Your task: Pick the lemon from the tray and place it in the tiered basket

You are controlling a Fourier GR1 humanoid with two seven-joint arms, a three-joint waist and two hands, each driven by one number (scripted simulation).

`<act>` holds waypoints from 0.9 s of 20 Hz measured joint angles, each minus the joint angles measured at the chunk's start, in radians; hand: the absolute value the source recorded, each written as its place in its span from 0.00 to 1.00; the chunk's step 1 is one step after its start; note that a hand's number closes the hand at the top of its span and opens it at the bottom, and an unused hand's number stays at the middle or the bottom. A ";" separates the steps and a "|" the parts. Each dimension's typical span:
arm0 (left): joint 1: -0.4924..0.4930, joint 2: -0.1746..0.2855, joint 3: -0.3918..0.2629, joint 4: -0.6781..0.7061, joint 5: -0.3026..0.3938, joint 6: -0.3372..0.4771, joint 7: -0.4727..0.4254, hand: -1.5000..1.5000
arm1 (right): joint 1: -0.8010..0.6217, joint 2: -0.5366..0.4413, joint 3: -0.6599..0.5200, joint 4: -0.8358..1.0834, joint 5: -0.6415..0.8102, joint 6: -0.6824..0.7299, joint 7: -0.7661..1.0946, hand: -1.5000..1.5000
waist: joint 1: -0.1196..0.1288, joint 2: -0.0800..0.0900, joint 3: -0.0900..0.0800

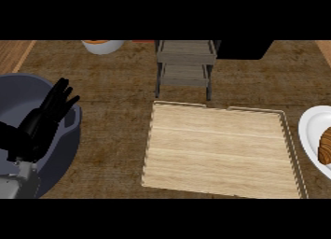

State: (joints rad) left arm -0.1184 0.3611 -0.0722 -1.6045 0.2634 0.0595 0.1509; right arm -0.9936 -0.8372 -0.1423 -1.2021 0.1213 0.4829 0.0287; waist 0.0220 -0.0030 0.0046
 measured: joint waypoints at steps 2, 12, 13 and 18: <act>0.002 -0.007 -0.004 -0.004 -0.006 -0.001 -0.004 0.50 | -0.055 0.031 0.023 0.016 0.005 0.002 0.025 1.00 | 0.002 0.000 0.000; -0.015 -0.025 -0.003 0.007 -0.023 0.004 0.022 0.50 | -0.318 0.259 0.140 0.112 0.080 -0.078 0.237 1.00 | 0.002 0.001 -0.001; -0.013 -0.025 -0.002 0.005 -0.023 0.001 0.022 0.50 | -0.336 0.280 0.147 0.123 0.089 -0.089 0.250 1.00 | 0.002 0.001 0.000; 0.000 -0.028 0.002 -0.013 -0.034 0.003 0.031 0.50 | -0.401 0.351 0.172 0.180 0.122 -0.104 0.309 1.00 | -0.002 0.000 0.000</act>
State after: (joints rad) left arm -0.1187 0.3328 -0.0704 -1.6173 0.2291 0.0629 0.1822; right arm -1.3947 -0.4866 0.0295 -1.0217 0.2437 0.3787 0.3377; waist 0.0201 -0.0028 0.0042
